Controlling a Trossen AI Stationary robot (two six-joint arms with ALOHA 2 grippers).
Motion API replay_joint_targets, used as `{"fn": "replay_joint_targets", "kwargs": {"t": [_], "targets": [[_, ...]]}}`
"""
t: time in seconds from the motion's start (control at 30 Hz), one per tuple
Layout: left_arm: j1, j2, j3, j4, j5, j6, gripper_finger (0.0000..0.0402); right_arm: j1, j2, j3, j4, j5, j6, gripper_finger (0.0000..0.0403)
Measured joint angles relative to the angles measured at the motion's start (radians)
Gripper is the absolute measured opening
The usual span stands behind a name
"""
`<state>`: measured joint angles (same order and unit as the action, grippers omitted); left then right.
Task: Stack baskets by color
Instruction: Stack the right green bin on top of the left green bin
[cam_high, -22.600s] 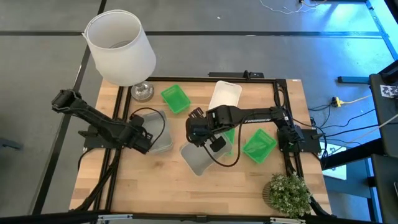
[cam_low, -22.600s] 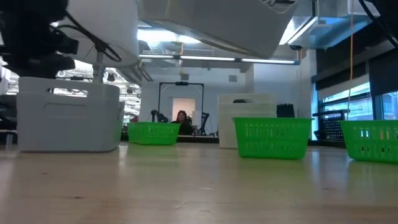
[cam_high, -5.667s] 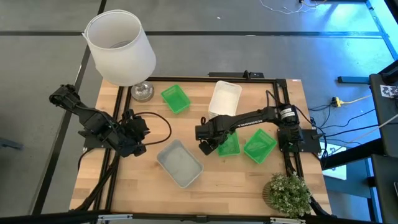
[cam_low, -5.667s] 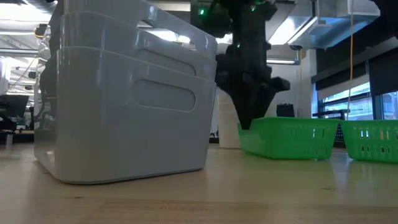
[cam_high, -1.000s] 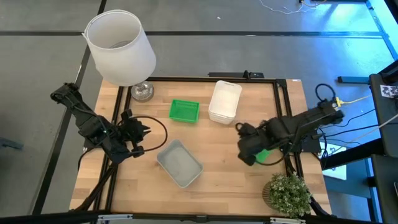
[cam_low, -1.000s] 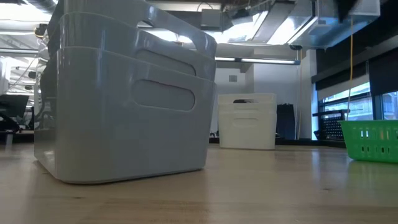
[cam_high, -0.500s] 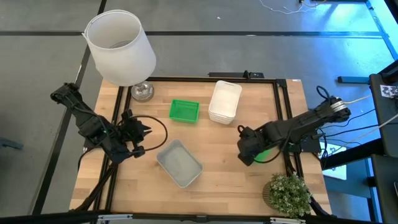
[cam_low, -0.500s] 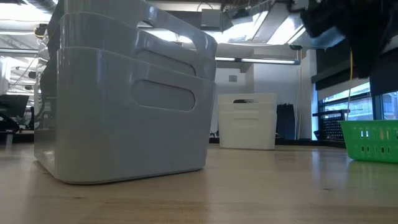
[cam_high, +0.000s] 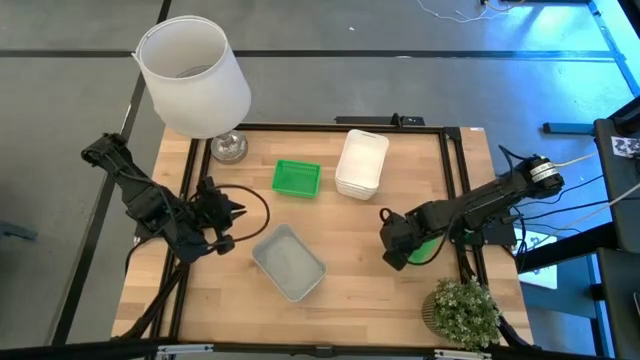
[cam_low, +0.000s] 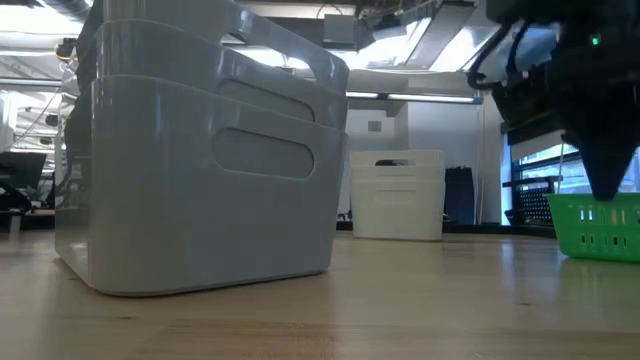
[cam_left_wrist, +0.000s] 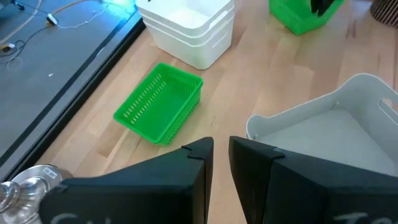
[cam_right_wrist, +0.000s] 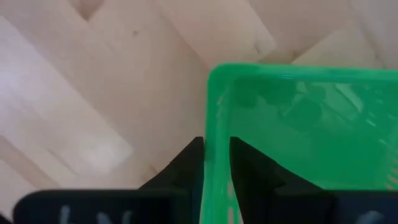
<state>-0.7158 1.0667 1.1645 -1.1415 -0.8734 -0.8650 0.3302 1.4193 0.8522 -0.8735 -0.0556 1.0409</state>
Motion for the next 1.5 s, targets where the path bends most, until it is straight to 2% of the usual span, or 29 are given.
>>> {"fn": "replay_joint_targets", "kwargs": {"t": [0.3,0.67,0.73,0.87,1.07,1.23,1.37,1.5], "targets": [[0.000,0.000,0.000,0.001,-0.024,0.000,0.0043,0.000,0.000,-0.139,0.171,0.001,0.027,0.0076],[0.000,0.000,0.000,0.001,-0.027,0.003,0.0043,0.000,0.000,-0.159,0.256,0.028,-0.002,0.0075],[0.000,0.000,0.000,0.001,-0.027,0.003,0.0043,0.000,0.000,-0.159,0.273,0.025,-0.023,0.0063],[0.000,0.000,0.000,0.000,-0.027,0.003,0.0043,0.000,0.000,-0.154,0.306,0.031,-0.063,0.0012],[0.000,0.000,0.000,0.000,-0.027,0.003,0.0043,0.000,0.000,-0.021,0.294,0.039,-0.271,0.0003],[0.000,0.000,0.000,0.000,-0.027,0.004,0.0043,-0.005,0.001,0.177,0.156,0.084,-0.440,0.0002],[0.000,0.000,0.000,0.000,-0.027,0.004,0.0043,-0.015,0.001,0.325,0.072,0.164,-0.603,0.0001],[0.000,0.000,0.000,0.000,-0.027,0.004,0.0043,-0.040,0.001,0.424,0.087,0.274,-0.844,0.0001]]}}
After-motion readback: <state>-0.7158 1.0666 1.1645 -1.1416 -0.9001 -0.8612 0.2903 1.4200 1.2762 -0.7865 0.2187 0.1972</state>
